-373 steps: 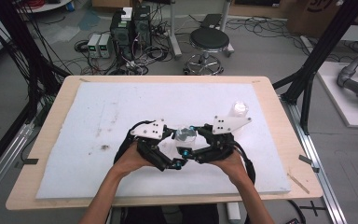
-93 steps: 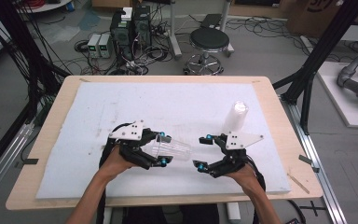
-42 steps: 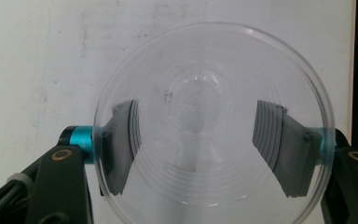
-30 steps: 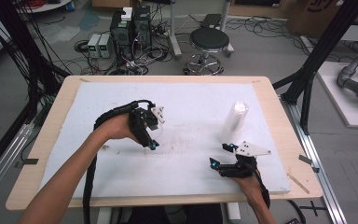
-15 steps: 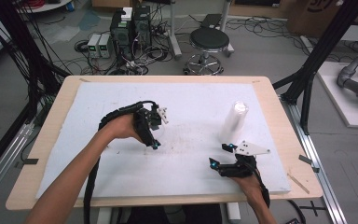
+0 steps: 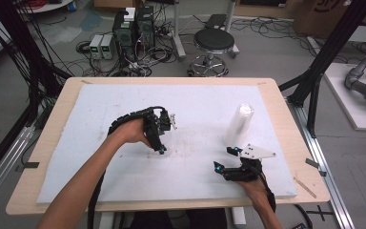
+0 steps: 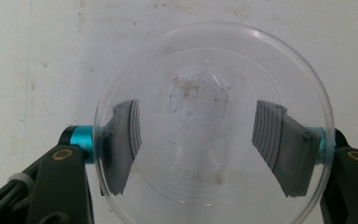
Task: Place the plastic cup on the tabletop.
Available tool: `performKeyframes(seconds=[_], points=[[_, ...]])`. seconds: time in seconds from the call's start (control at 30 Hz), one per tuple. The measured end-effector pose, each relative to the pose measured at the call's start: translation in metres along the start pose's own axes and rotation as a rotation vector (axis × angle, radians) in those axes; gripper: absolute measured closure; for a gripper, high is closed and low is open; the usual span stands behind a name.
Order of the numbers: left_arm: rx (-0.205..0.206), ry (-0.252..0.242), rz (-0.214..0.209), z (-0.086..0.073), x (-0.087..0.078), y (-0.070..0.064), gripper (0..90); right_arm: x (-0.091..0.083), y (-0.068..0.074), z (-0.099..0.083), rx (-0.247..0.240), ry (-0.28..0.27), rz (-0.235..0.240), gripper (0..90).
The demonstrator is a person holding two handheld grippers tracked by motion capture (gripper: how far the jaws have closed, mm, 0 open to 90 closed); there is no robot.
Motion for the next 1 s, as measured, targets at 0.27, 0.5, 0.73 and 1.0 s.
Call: performKeyframes(seconds=[0.27, 0.5, 0.73, 1.0], points=[[0.001, -0.006, 0.002, 0.004, 0.003, -0.001, 31.9, 0.000, 0.000, 0.000, -0.002, 0.004, 0.001, 19.4], [-0.020, -0.041, -0.011, 0.006, 0.007, -0.001, 31.0, 0.000, 0.000, 0.000, -0.005, 0.001, 0.001, 19.4], [-0.022, -0.053, -0.017, 0.004, 0.012, -0.001, 27.1, 0.000, 0.000, 0.000, -0.002, 0.001, 0.003, 19.4], [-0.036, -0.073, -0.026, 0.003, 0.016, -0.002, 19.1, 0.000, 0.000, 0.000, -0.002, 0.005, 0.005, 19.3]])
Point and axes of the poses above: each handheld gripper's, and its own axes: x roughly forward along the jaws, z roughly out of its top, y roughly to its left, the point moved 7 cm from there along x, roughly forward along the jaws, and after that the axes turned 1 degree about -z, right-handed, at the moved point
